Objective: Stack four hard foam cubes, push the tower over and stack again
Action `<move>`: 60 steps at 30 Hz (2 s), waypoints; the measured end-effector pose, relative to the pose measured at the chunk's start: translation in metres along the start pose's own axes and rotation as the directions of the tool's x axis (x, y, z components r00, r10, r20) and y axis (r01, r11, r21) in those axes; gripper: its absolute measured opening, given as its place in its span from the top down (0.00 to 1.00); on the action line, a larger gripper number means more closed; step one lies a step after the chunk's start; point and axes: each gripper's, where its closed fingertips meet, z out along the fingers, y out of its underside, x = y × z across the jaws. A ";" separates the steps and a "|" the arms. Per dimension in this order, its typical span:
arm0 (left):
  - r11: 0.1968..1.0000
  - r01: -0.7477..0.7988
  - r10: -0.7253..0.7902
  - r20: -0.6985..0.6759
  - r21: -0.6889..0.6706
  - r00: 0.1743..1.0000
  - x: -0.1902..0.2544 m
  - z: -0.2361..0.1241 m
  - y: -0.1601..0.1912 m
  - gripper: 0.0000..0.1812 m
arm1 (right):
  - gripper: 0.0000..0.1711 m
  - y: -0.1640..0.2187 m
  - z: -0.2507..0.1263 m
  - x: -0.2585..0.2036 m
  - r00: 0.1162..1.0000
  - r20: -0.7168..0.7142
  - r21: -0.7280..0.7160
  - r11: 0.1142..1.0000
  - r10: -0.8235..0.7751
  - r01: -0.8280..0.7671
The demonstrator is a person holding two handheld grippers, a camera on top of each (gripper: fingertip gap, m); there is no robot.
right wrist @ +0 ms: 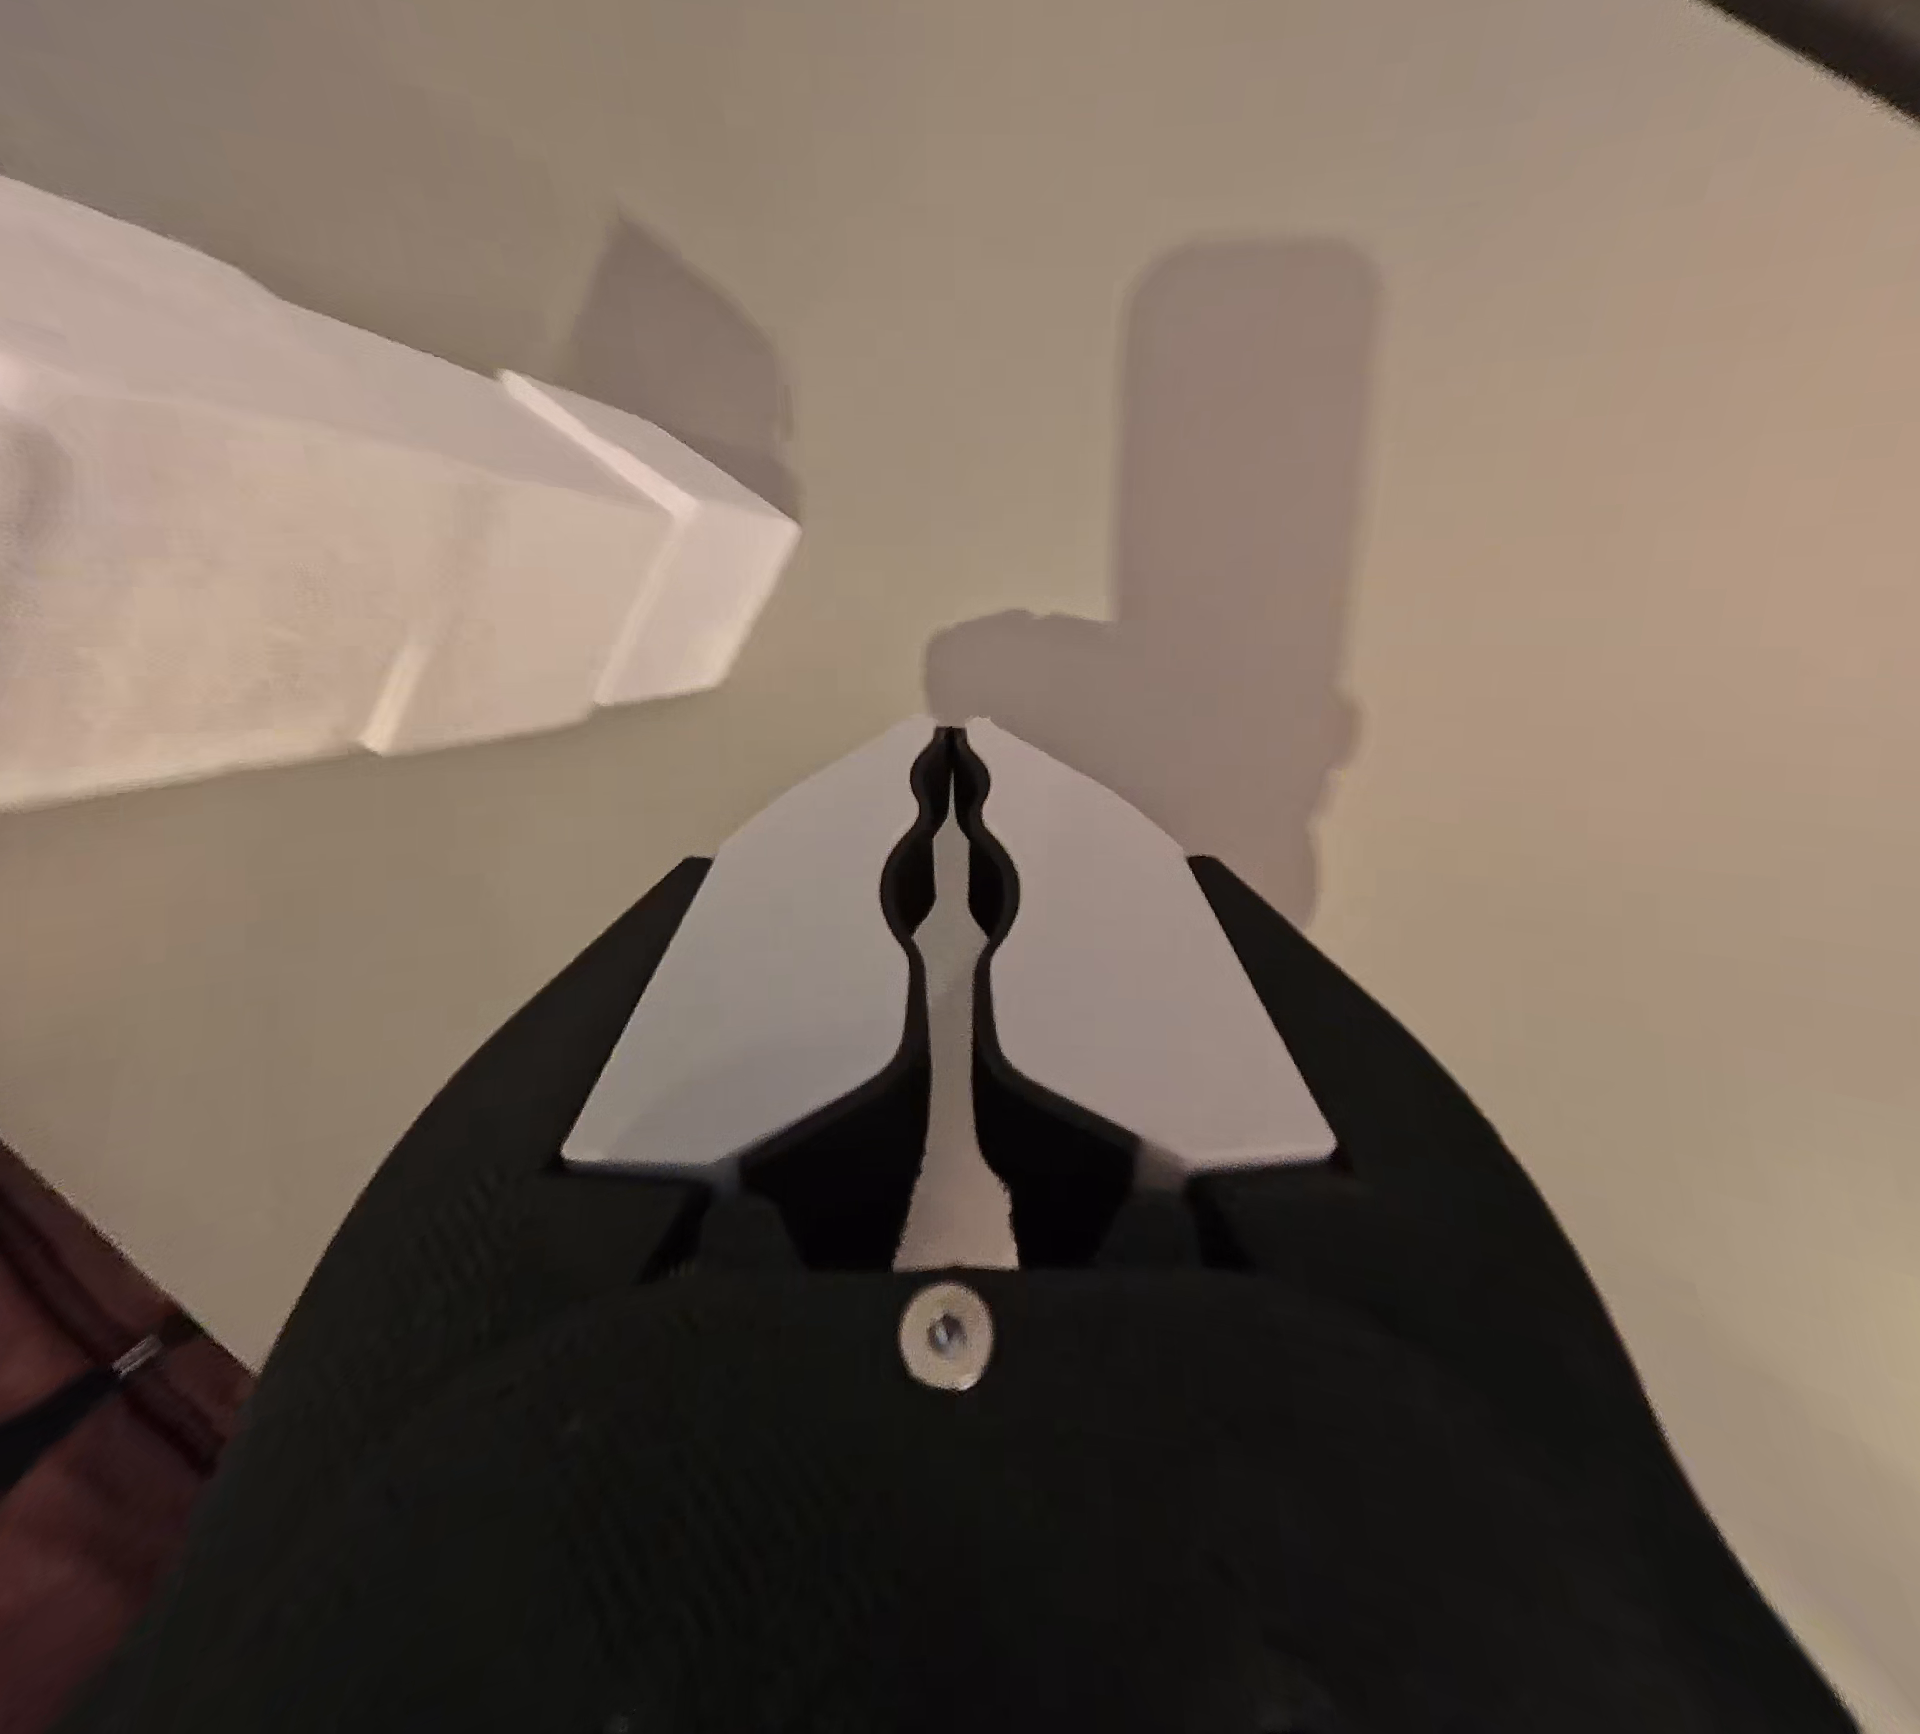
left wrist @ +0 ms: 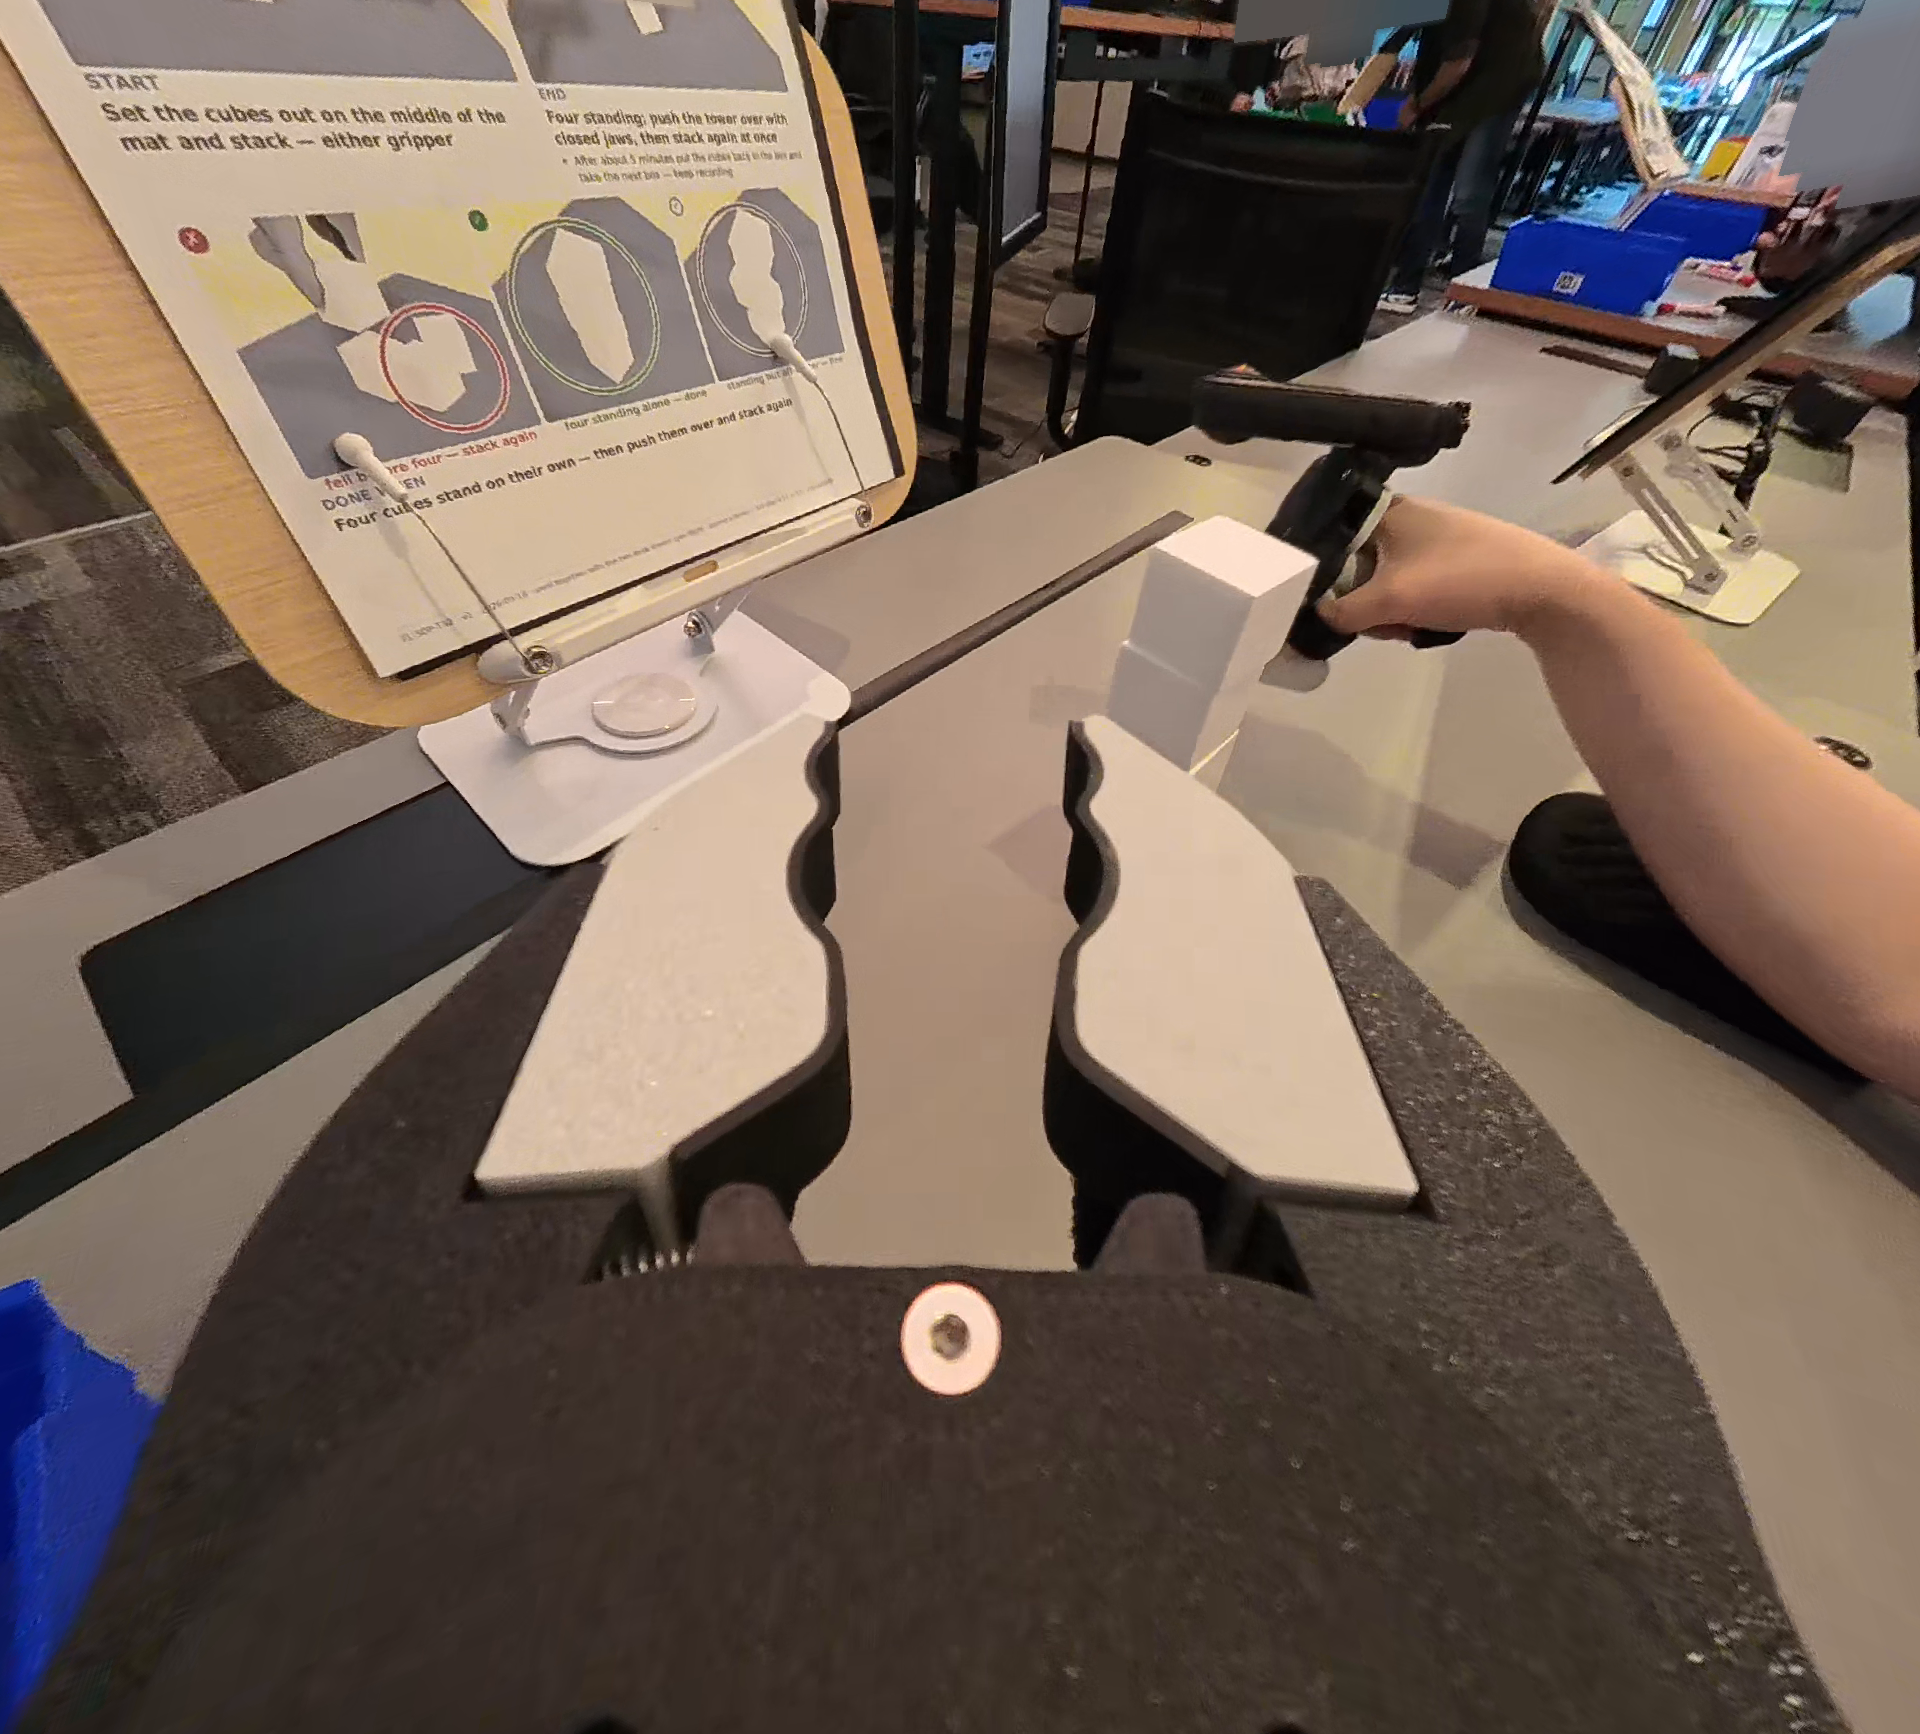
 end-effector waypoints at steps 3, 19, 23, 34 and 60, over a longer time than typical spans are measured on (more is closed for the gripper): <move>1.000 -0.007 0.007 0.000 -0.012 1.000 0.000 0.002 0.002 0.77 | 1.00 -0.014 0.011 -0.039 0.995 -0.002 -0.012 0.995 -0.096 0.096; 0.991 -0.080 0.089 0.083 -0.109 0.993 -0.012 0.000 0.017 0.77 | 1.00 -0.043 -0.026 -0.116 0.898 -0.192 0.098 0.903 -0.396 0.419; 0.973 -0.094 0.131 0.168 -0.209 0.977 -0.032 -0.004 0.036 0.75 | 1.00 -0.043 -0.037 -0.102 0.895 -0.223 0.118 0.900 -0.387 0.419; 0.943 -0.028 0.159 0.376 -0.330 0.913 -0.101 0.019 0.084 0.71 | 0.99 -0.042 -0.046 -0.071 0.893 -0.273 0.129 0.907 -0.357 0.402; 0.586 -0.265 0.425 0.012 -0.766 0.905 -0.145 0.071 0.186 0.61 | 0.61 -0.062 0.013 -0.128 0.755 0.073 0.402 0.712 -0.652 0.576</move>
